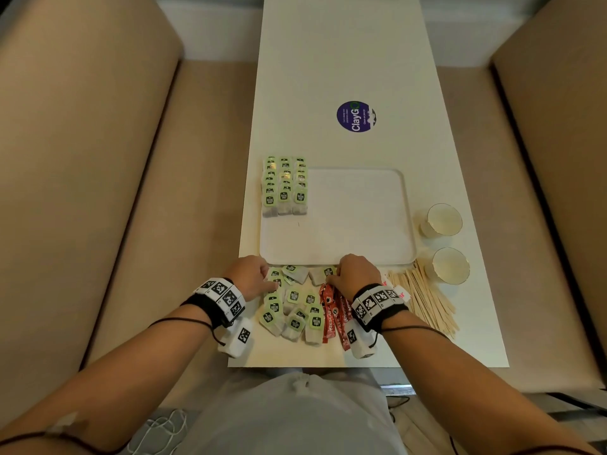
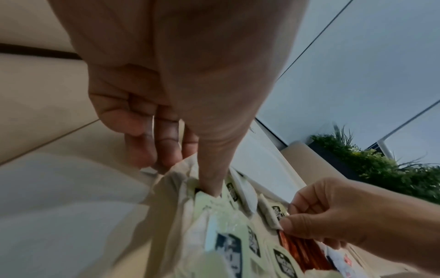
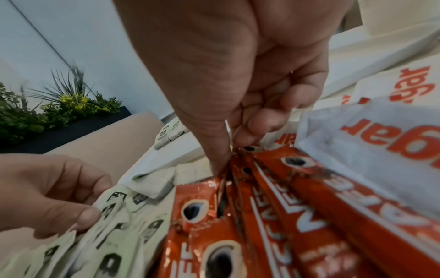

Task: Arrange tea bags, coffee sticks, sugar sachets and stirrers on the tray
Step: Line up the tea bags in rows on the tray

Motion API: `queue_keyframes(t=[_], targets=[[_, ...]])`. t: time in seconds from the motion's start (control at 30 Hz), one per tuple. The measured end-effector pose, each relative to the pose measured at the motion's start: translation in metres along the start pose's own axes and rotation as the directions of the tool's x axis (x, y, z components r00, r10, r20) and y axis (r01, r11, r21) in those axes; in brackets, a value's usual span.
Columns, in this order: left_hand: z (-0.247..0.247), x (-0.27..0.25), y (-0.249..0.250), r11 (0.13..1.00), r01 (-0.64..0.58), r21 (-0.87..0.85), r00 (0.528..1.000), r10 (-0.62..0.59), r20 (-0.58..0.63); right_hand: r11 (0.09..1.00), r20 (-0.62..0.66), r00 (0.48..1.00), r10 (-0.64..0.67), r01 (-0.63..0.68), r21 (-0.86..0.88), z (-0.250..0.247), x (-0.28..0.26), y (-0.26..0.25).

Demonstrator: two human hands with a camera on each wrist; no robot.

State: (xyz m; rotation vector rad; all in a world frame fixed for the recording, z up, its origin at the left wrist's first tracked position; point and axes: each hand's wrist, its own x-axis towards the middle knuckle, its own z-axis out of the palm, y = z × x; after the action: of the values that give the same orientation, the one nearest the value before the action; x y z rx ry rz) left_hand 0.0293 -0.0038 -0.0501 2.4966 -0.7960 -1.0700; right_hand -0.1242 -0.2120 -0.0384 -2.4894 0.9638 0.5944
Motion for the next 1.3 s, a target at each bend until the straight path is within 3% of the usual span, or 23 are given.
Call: queue_keyframes(t=[0.43, 0.8, 0.93, 1.13, 1.3], targets=[[-0.003, -0.002, -0.003, 0.981, -0.095, -0.169, 0.991, 0.108, 0.074, 0.958, 0.028, 0.987, -0.156, 0.144, 0.247, -0.011, -0.012, 0.010], [-0.022, 0.002, 0.010, 0.879, -0.111, -0.463, 0.990, 0.137, 0.023, 0.826, -0.024, 0.953, -0.301, 0.273, 0.493, -0.019, -0.014, -0.003], [-0.030, 0.003, 0.026, 0.787, -0.055, -0.615, 0.995, 0.097, 0.034, 0.758, -0.005, 0.931, -0.364, 0.300, 0.579, -0.029, -0.015, -0.016], [-0.034, 0.002, 0.046, 0.537, 0.072, -0.841, 0.996, 0.007, 0.090, 0.671, 0.001, 0.905, -0.426, 0.315, 0.671, -0.037, -0.010, -0.035], [-0.040, 0.002, 0.048, 0.463, 0.098, -0.881, 0.991, 0.036, 0.129, 0.666, -0.006, 0.905, -0.425, 0.317, 0.675, -0.042, -0.002, -0.046]])
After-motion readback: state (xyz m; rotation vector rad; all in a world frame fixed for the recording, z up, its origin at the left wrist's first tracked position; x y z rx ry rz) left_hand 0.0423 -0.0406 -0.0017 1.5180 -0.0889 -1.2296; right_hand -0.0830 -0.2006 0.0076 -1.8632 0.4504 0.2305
